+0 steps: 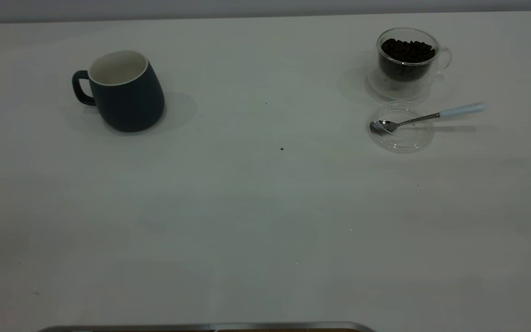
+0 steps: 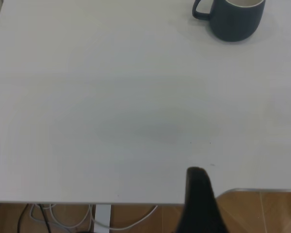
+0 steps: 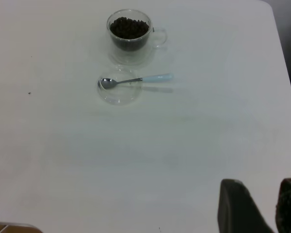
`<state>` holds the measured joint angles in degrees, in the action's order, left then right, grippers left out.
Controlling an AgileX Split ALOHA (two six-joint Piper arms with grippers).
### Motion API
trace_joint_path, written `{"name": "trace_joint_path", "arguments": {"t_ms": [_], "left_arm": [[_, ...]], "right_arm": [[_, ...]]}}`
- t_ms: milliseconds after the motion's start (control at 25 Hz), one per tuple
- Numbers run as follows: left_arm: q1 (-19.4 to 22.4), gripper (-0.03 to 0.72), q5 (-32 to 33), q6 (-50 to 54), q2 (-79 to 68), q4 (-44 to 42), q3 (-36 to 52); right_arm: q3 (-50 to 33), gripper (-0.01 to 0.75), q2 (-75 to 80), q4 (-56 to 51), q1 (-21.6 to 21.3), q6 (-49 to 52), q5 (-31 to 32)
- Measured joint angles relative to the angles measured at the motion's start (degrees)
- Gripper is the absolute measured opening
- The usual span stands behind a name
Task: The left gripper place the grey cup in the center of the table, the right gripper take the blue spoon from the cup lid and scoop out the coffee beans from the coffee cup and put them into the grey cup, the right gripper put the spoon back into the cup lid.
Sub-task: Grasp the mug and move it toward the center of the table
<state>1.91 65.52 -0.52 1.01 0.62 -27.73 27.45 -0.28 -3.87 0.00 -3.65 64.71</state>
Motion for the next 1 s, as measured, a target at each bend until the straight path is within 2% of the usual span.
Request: {"name": "trace_joint_path", "arguments": {"t_ms": [400, 600, 720, 1000], "left_arm": [[0.0, 0.588, -0.2, 0.5, -0.1, -0.1, -0.3], [0.0, 0.588, -1.4, 3.3, -7.5, -4.4, -3.2], [0.0, 0.588, -5.4, 8.6, -16.7, -7.4, -4.3], [0.0, 0.588, -23.9, 13.7, -43.8, -9.7, -8.7]], "right_arm": [[0.0, 0.238, 0.0, 0.0, 0.0, 0.0, 0.0], [0.0, 0.238, 0.0, 0.0, 0.0, 0.0, 0.0], [0.0, 0.238, 0.0, 0.0, 0.0, 0.0, 0.0], [0.0, 0.238, 0.0, 0.0, 0.0, 0.0, 0.0]]}}
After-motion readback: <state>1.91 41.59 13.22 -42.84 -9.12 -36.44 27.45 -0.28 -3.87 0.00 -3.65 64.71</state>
